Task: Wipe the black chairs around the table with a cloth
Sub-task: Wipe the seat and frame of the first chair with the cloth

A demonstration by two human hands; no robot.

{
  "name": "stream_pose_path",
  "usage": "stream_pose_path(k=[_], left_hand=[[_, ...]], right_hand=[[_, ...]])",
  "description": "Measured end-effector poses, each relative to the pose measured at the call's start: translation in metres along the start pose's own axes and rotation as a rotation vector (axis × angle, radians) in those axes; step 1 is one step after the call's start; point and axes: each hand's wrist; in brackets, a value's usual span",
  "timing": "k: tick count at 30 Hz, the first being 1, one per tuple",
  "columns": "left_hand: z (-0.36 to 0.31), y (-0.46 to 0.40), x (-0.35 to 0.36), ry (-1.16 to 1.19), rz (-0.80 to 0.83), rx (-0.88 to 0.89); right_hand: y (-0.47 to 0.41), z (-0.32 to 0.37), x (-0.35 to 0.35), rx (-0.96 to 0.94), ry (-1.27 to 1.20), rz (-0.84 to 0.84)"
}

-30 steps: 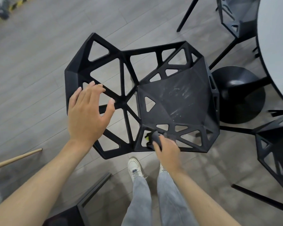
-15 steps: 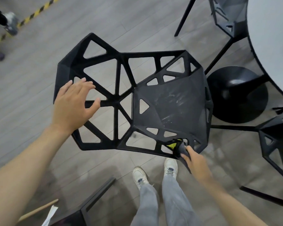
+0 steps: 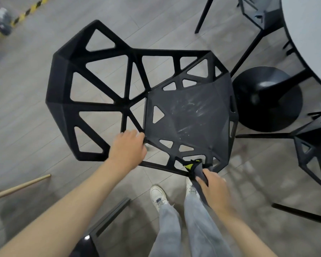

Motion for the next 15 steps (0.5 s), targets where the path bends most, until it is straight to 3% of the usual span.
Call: stream_pose_path(k=[6,12,15], left_hand=[[-0.003,-0.027,0.045,-0.173,0.274,-0.172],[-0.003,-0.042,0.063,-0.336,0.268,-0.171],[-0.002,-0.043,0.068,-0.319,0.267,-0.160]], right_hand=[[-0.033,0.045,0.004,0.012,-0.107,0.040],[-0.086,0.085,0.004,-0.103,0.242,0.112],[-0.093,0.087,0.007,-0.057,0.211,0.123]])
Point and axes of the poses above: each hand's wrist, its own y-axis away from the middle knuckle, its own x-axis out of the palm, z = x × y, and after that the axes turned 14 degrees about y, right-handed
